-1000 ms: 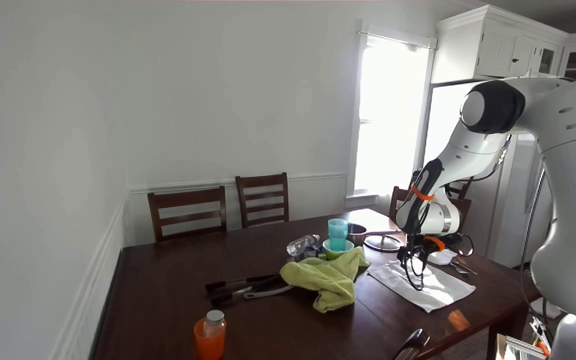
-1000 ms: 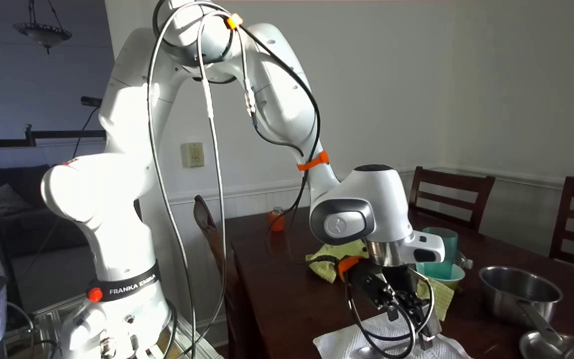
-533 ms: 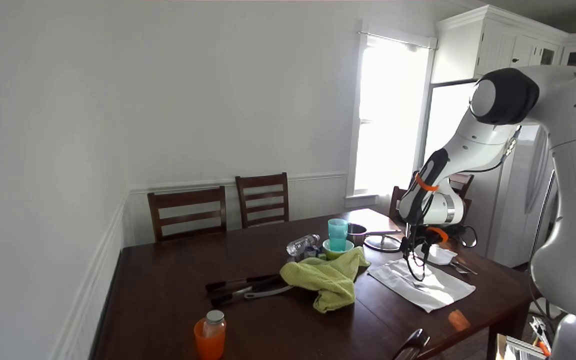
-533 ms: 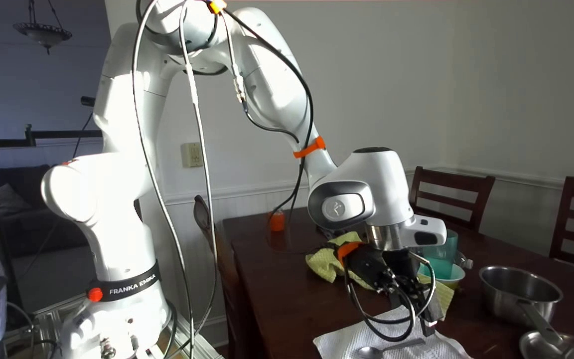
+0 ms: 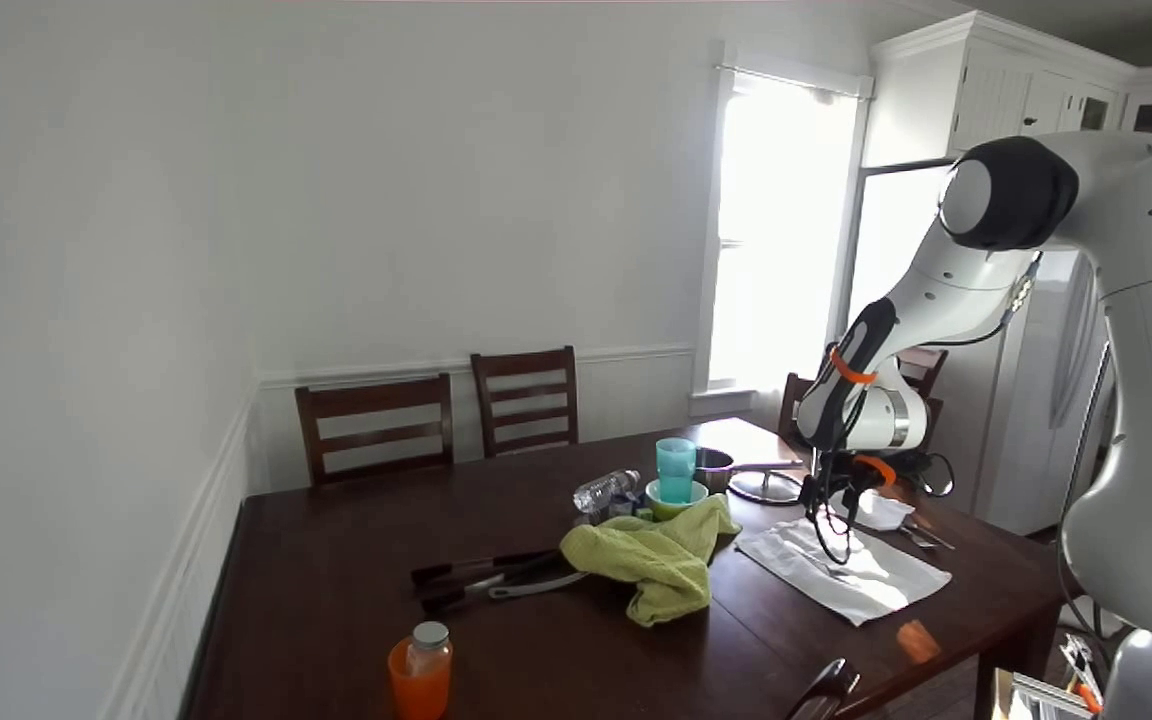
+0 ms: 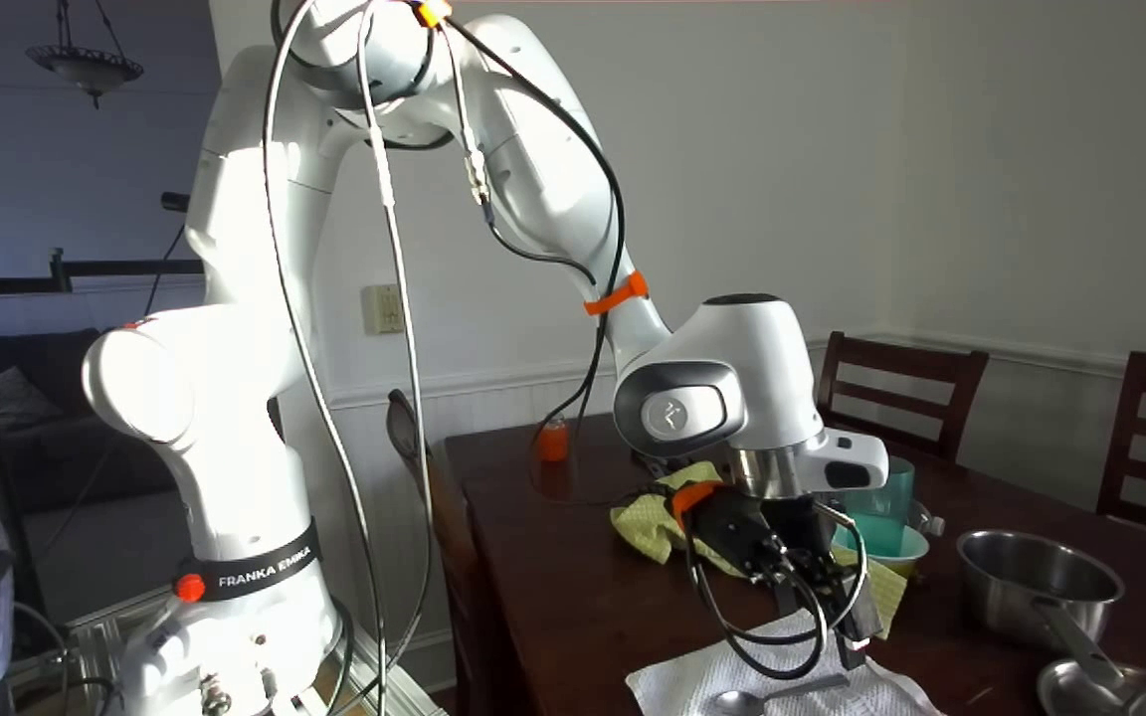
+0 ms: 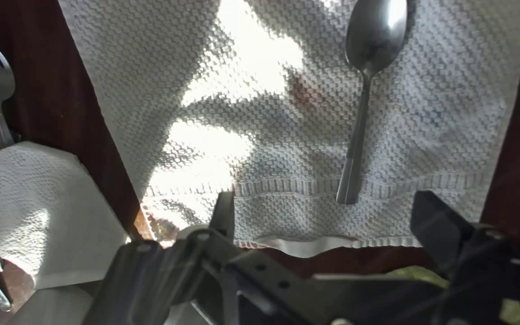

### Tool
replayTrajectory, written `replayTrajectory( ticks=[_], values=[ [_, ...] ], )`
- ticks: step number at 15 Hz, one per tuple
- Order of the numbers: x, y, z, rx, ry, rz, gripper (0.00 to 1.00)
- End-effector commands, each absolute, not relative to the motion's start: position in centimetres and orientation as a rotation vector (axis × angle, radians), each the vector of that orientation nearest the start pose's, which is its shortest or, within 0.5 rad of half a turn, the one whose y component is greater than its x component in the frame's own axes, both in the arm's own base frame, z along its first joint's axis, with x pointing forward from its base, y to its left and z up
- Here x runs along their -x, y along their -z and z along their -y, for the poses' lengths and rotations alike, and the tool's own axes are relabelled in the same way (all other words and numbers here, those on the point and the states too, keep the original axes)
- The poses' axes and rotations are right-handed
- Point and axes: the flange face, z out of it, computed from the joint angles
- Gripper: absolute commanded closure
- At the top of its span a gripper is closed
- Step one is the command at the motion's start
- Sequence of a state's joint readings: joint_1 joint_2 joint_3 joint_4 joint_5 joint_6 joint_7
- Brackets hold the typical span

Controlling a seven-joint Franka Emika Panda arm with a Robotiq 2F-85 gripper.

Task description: Put the spoon on the paper towel and fold it

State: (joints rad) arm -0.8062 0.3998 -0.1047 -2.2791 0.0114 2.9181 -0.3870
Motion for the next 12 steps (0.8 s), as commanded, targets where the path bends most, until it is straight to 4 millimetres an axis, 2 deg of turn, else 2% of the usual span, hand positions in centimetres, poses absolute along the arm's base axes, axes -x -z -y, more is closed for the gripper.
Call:
replayTrajectory(
  ticks=[1,5,12],
  values=[
    [-34.6,-20.4,42.8,3.185,0.274,-0.851,0.00],
    [-35.8,-20.2,40.7,3.188,0.230,-0.837,0.00],
    [-37.9,-18.4,37.6,3.176,0.074,-0.857,0.00]
  ],
)
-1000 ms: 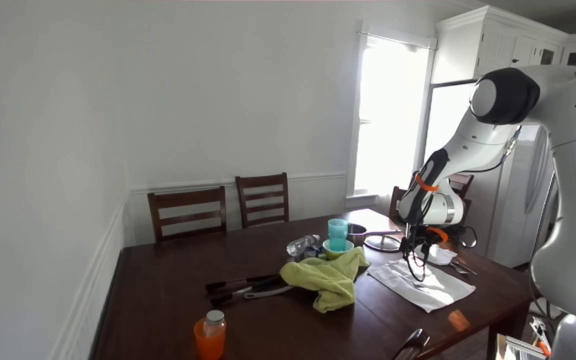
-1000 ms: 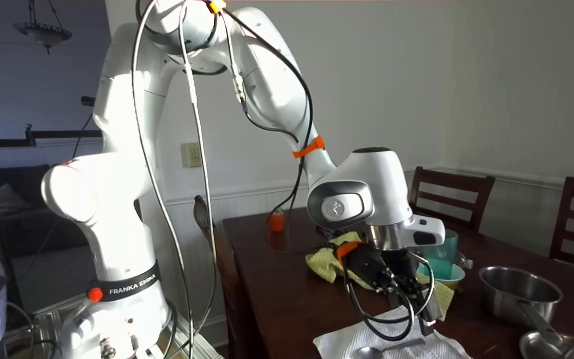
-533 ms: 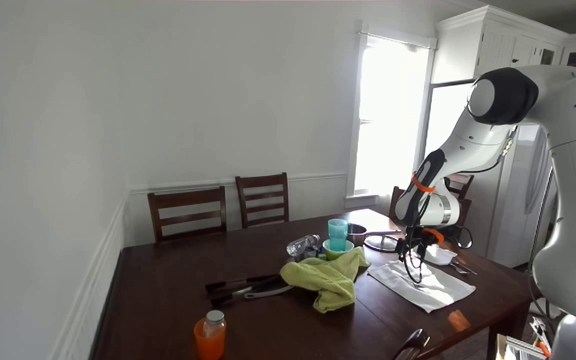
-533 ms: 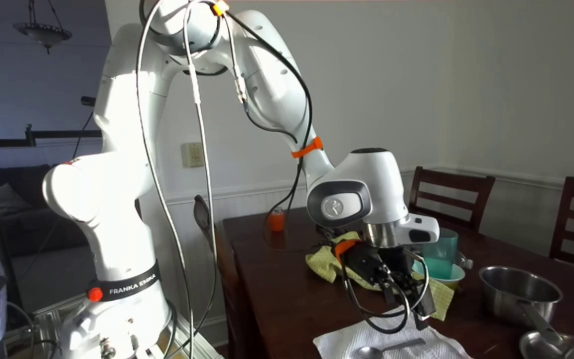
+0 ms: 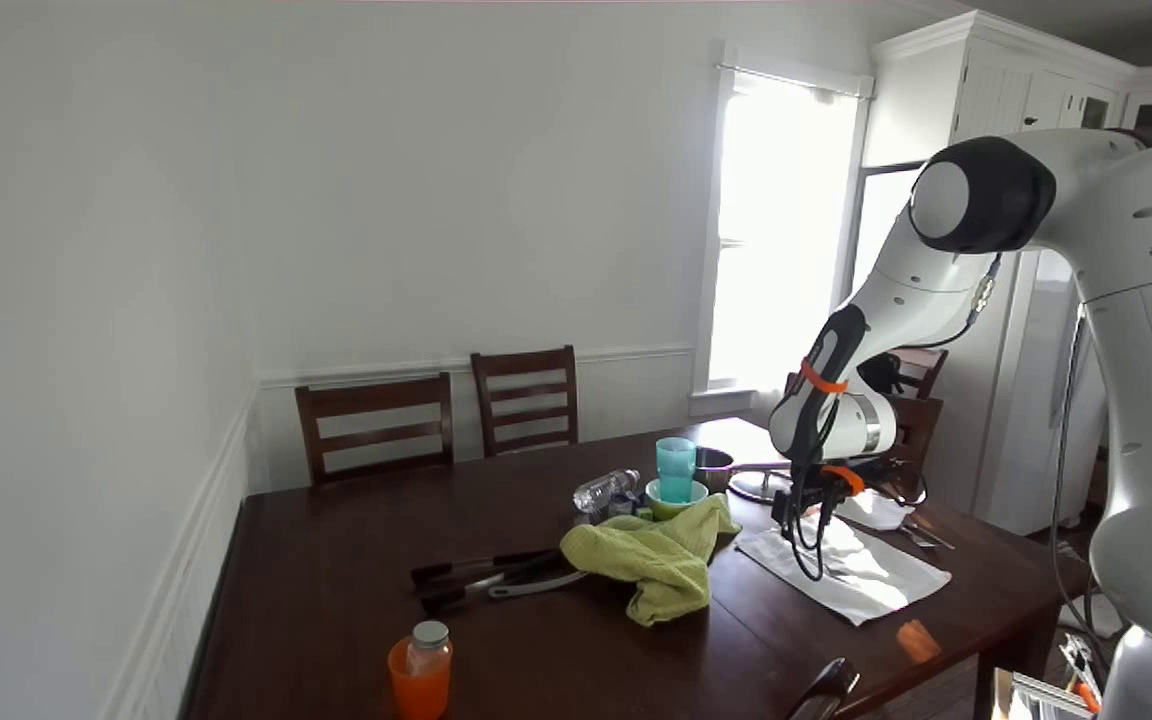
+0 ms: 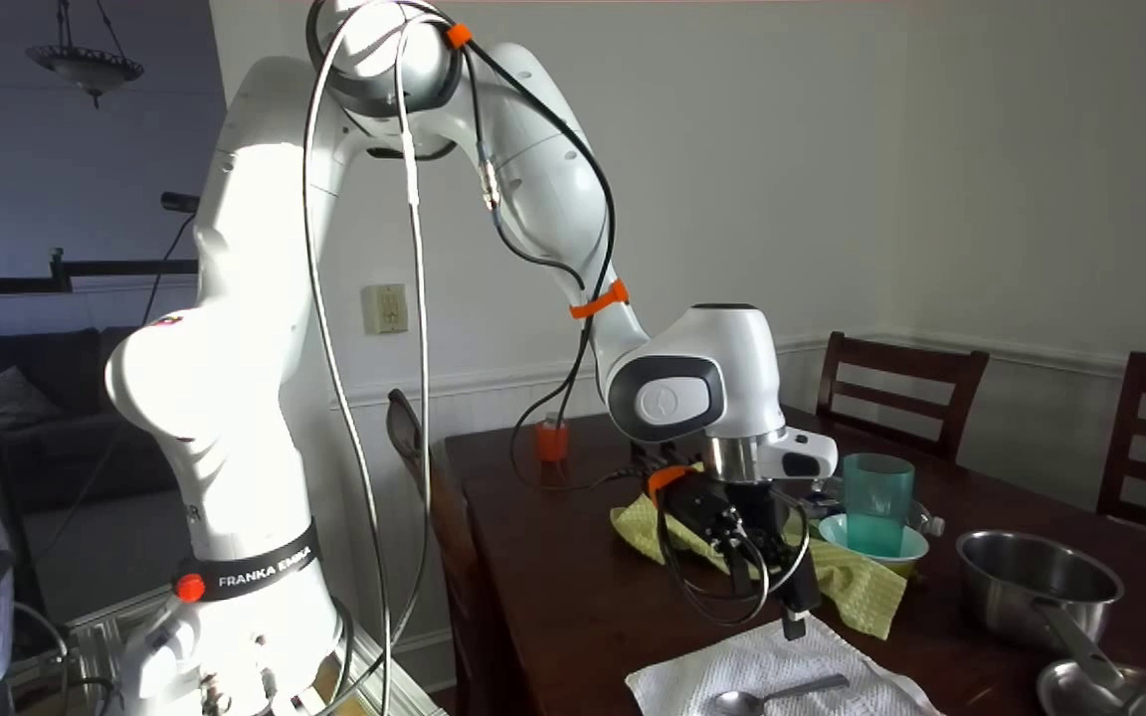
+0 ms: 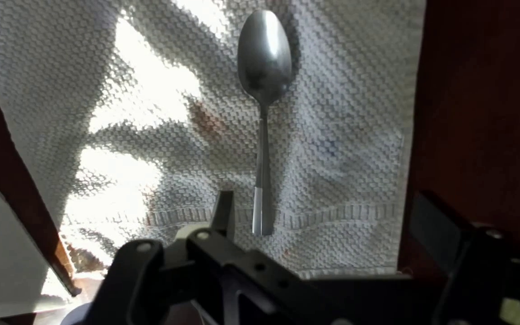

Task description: Put the spoon on the paper towel and fold it

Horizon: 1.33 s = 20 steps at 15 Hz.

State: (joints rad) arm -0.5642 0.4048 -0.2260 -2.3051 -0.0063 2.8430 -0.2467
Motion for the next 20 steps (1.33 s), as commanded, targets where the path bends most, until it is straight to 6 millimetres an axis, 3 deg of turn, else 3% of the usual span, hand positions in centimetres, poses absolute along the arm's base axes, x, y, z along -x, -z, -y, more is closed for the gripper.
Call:
replayTrajectory(
  ticks=[1,10,20],
  values=[
    [-38.3,-18.3,37.2,3.176,0.074,-0.839,0.00],
    [-38.6,-18.2,37.2,3.181,0.090,-0.821,0.00],
    [-41.8,-14.5,35.7,3.133,0.097,-0.889,0.00]
  ],
)
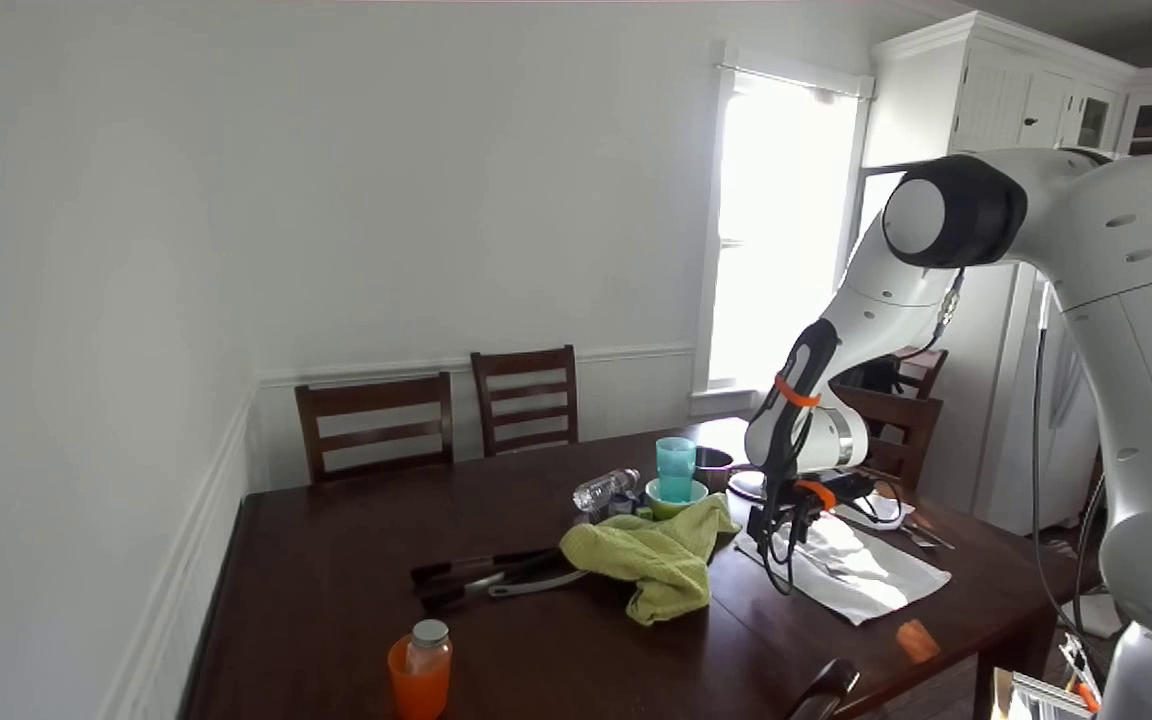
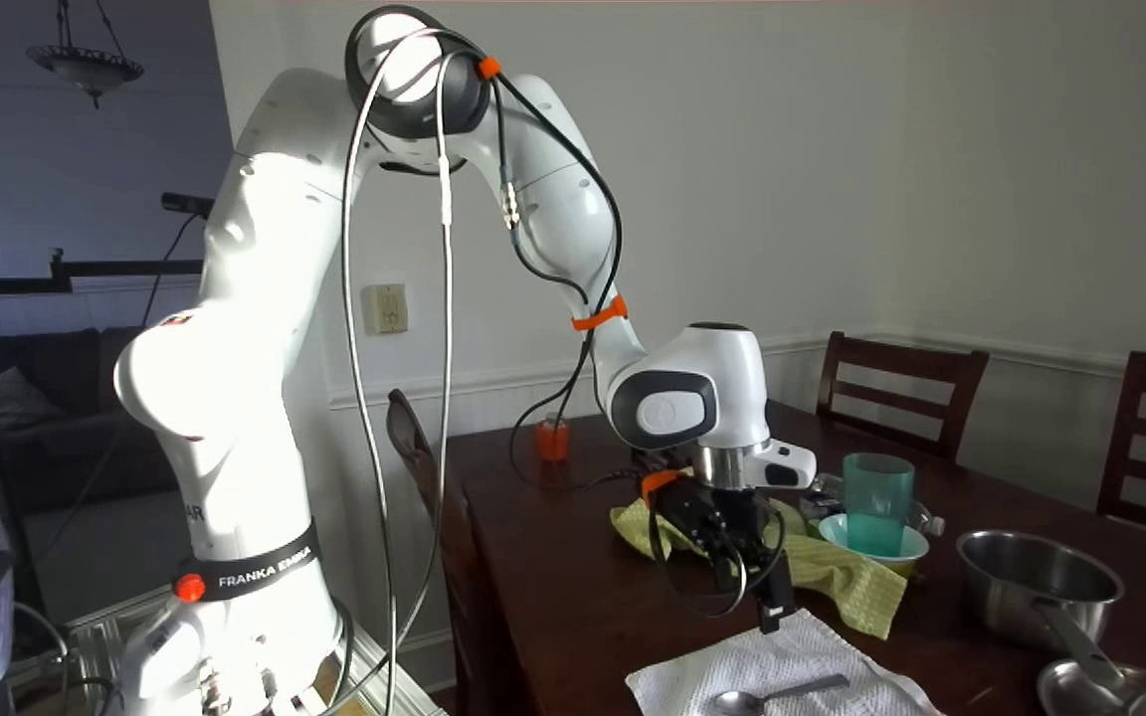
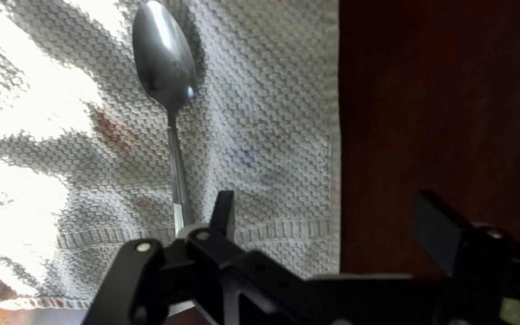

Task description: Put the spoon on the paper towel and fold it

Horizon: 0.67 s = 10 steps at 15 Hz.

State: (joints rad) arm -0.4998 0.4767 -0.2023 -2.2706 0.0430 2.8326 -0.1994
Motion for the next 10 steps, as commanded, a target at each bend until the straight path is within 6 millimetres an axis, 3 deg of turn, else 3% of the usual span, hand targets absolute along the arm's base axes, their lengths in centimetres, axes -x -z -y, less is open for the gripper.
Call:
replayTrajectory(
  ticks=[1,10],
  values=[
    [-42.0,-14.2,36.0,3.136,0.094,-0.899,0.00],
    [-44.2,-12.5,38.3,3.109,0.303,-1.071,0.00]
  ],
)
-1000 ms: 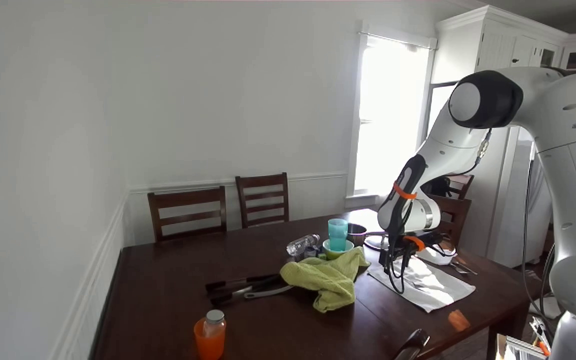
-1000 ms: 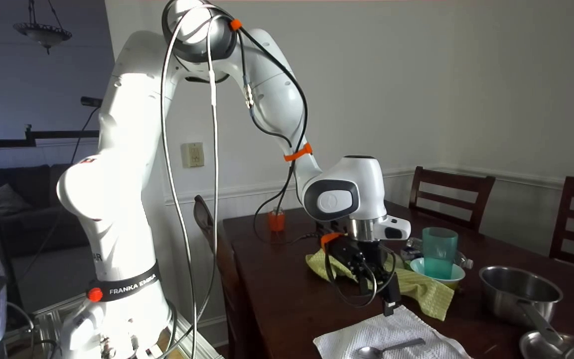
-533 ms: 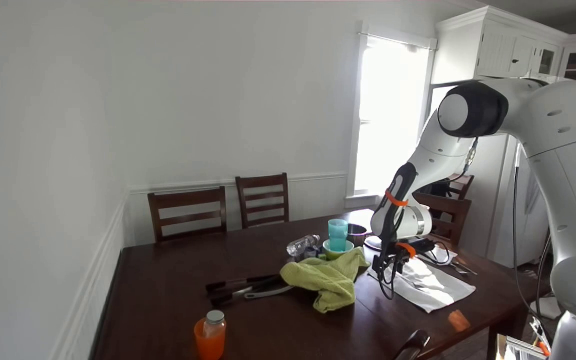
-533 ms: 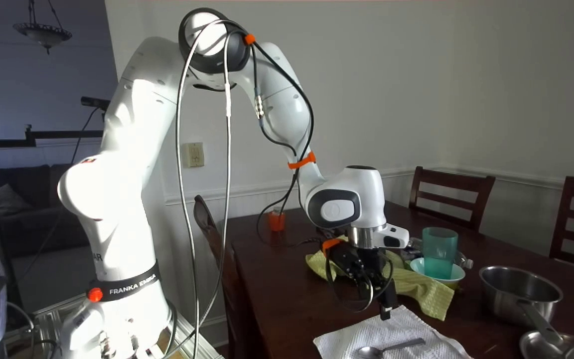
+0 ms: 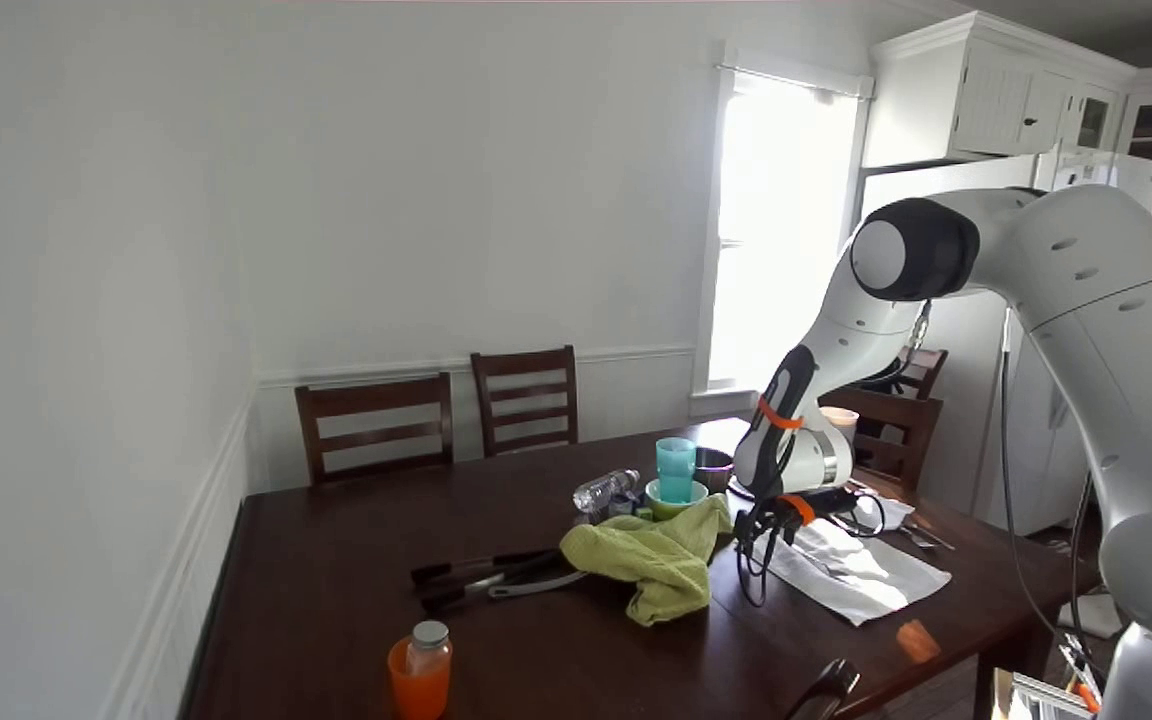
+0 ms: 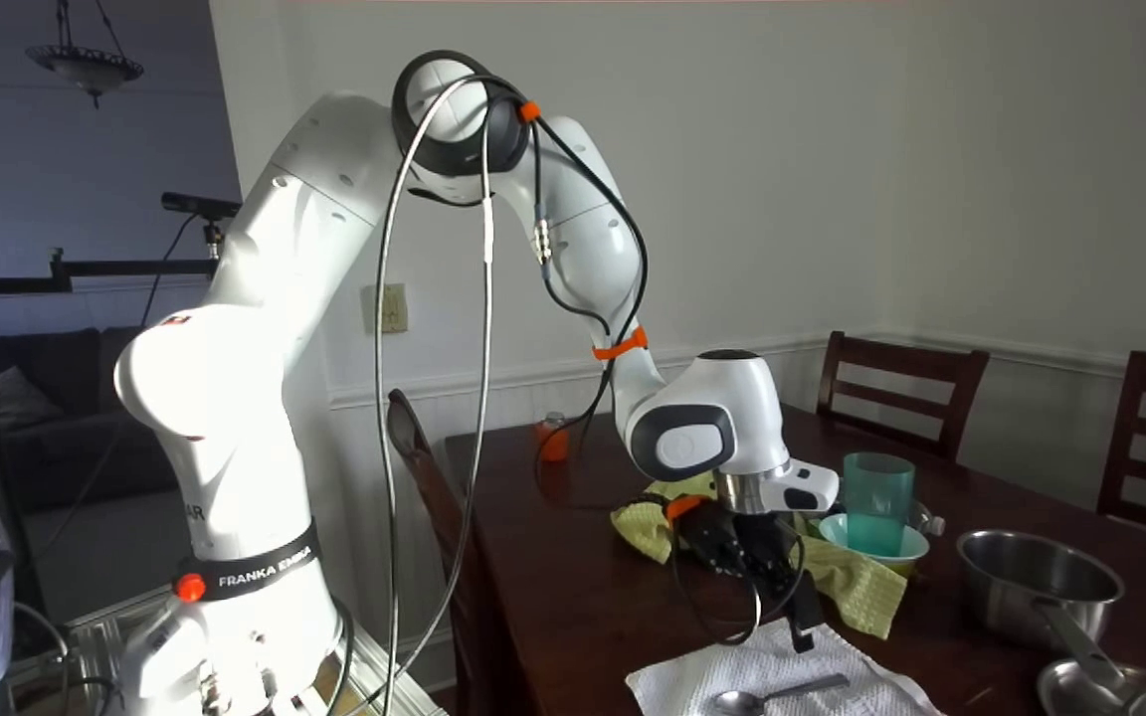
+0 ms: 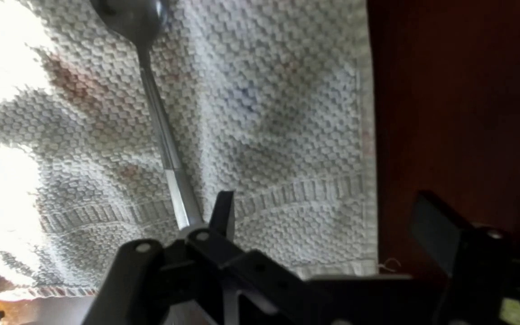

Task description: Put the spoon on the paper towel and fold it

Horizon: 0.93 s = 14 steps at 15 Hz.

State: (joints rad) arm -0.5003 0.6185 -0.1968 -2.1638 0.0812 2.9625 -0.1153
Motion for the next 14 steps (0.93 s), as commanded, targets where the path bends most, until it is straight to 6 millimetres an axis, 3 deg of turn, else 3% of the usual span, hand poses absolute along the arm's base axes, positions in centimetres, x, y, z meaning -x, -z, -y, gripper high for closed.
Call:
replayTrajectory(
  ticks=[1,2,3,4,5,6,10,14],
  values=[
    [-44.4,-12.3,38.4,3.111,0.306,-1.077,0.00],
    [-44.7,-12.2,38.4,3.114,0.303,-1.075,0.10],
    [-44.8,-12.0,38.5,3.114,0.295,-1.077,0.27],
    [-44.9,-12.1,38.3,3.114,0.279,-1.065,0.34],
    [-44.8,-12.2,38.3,3.121,0.262,-1.046,0.33],
    [-44.7,-12.5,38.1,3.124,0.246,-1.029,0.11],
    [-44.3,-13.7,37.3,3.138,0.189,-0.936,0.00],
    [-43.6,-14.2,36.6,3.153,0.076,-0.854,0.00]
  ],
)
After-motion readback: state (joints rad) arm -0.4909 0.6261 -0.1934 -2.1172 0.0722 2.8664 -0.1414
